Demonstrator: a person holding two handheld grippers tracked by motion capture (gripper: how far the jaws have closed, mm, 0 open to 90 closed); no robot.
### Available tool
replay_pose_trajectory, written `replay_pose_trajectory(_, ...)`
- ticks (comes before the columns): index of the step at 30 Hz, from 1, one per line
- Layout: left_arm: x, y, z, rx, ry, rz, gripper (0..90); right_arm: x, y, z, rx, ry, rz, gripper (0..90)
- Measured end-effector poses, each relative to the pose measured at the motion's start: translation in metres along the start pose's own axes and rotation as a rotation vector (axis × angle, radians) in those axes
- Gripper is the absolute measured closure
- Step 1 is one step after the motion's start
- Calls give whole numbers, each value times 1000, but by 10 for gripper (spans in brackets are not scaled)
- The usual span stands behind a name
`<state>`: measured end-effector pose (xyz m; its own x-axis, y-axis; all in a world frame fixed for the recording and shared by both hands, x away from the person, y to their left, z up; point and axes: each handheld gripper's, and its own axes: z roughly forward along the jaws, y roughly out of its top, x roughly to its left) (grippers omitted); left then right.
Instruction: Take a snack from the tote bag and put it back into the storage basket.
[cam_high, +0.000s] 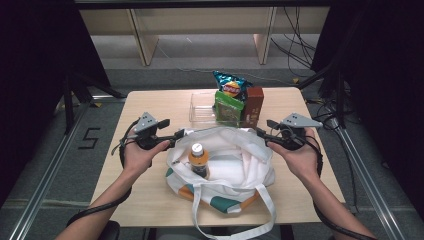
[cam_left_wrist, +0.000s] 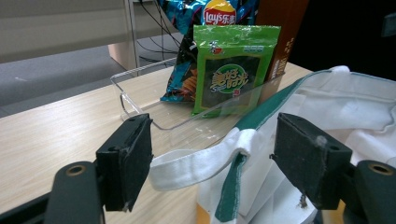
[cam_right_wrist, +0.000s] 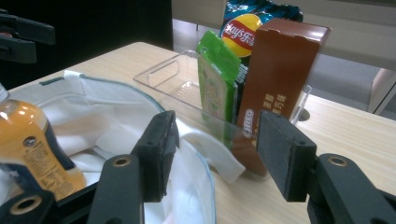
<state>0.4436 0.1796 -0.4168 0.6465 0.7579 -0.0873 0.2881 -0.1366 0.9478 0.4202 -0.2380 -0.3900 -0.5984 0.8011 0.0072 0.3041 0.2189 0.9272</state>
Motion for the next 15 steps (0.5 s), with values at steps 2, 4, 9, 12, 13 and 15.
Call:
replay_pose_trajectory(2, 0, 0, 0, -3, -5, 2, 270, 1, -5, -4, -6, -2, 19, 475)
replay_pose_trajectory(4, 0, 0, -1, 6, 2, 6, 270, 1, -11, -8, -16, -12, 22, 476)
replay_pose_trajectory(9, -1, 1, -2, -2, 6, 1, 271, 5, -21, -11, -32, -11, 47, 473)
replay_pose_trajectory(12, -1, 2, -3, -5, 5, 5, 271, 5, -23, -12, -53, -19, 44, 471)
replay_pose_trajectory(13, -1, 2, -2, -16, -3, 3, 271, 6, -23, -13, -45, -25, 55, 469)
replay_pose_trajectory(15, -2, 3, -3, -14, 0, 5, 270, 6, -24, -16, -30, -32, 73, 467)
